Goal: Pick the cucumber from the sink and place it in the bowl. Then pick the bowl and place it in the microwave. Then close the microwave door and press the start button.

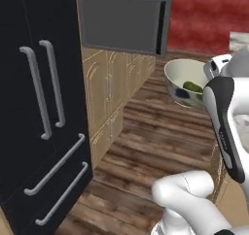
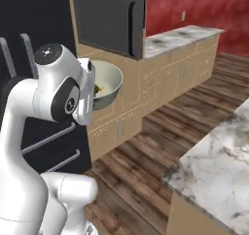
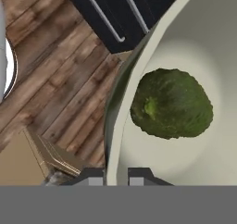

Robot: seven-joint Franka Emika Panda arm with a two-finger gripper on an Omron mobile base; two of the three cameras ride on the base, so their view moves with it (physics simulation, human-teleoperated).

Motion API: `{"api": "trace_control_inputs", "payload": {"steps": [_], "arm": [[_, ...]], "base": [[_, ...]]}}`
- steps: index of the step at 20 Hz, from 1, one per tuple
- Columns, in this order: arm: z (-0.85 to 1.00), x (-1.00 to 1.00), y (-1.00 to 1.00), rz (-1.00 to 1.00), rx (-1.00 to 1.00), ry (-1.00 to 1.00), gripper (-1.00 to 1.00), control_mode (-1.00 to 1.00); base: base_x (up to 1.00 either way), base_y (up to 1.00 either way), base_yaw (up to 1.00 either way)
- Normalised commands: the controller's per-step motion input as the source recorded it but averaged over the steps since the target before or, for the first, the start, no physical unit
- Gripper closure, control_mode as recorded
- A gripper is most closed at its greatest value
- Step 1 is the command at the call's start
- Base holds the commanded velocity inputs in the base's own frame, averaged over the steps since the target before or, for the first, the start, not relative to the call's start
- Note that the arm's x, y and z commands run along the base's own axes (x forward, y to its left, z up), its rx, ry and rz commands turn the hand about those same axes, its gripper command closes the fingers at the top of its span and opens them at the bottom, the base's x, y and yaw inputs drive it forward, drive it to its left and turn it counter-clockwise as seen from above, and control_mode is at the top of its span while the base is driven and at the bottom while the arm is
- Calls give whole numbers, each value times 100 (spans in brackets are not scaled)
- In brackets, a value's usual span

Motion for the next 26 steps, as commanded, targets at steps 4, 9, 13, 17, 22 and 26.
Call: {"api": "trace_control_inputs", "payload": {"steps": [4, 9, 13, 17, 22, 26], "arm": [[0, 0, 0, 0, 0, 0, 100, 100], [0, 0, 0, 0, 0, 0, 100, 100], [0, 0, 0, 0, 0, 0, 100, 100], [0, 0, 0, 0, 0, 0, 100, 100], [0, 0, 0, 0, 0, 0, 100, 100], [0, 0, 0, 0, 0, 0, 100, 100]], "base": [[60, 20, -61], [65, 26, -58], [66, 20, -53], [57, 36, -40], [33, 67, -18], [45, 39, -7]]}}
